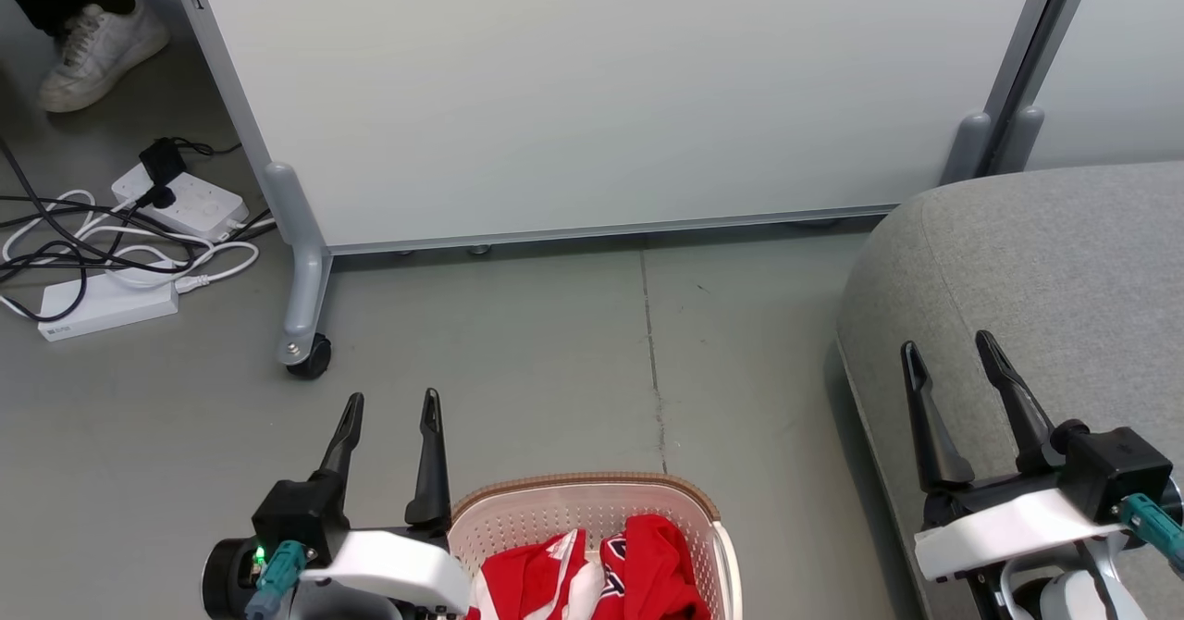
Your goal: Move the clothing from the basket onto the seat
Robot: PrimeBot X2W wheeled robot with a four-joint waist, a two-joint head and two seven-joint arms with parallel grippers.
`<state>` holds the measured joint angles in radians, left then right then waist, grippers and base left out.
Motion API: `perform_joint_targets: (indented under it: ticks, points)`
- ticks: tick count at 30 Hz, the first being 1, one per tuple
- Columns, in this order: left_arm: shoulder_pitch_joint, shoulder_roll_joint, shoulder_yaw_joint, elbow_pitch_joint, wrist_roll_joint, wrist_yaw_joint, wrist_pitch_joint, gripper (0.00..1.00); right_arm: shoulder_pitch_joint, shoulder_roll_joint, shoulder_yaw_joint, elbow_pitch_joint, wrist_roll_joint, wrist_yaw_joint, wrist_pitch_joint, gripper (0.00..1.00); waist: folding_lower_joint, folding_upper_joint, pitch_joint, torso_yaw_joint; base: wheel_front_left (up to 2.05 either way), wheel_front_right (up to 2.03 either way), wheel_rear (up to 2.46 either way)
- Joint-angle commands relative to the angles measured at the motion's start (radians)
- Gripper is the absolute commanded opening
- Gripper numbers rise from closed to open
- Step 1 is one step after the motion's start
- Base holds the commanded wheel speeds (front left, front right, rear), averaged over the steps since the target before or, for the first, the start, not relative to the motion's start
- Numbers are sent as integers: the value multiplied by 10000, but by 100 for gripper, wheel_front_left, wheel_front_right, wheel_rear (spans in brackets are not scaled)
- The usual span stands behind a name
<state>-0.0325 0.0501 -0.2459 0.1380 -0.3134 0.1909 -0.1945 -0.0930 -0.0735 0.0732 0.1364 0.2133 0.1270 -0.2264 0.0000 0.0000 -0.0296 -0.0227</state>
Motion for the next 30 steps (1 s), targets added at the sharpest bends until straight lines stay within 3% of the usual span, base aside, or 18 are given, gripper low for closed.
perform_joint_targets:
  ticks: [1,30]
  points:
    - [-31,41,-65,-29,276,92,-73,100,-13,-20,-35,-53,-270,44,-83,100,0,0,-11,16,0,0,0]
    - [382,16,-578,10,2246,409,-653,100,39,212,-64,833,-2206,56,-360,100,0,0,-220,2,0,0,0]
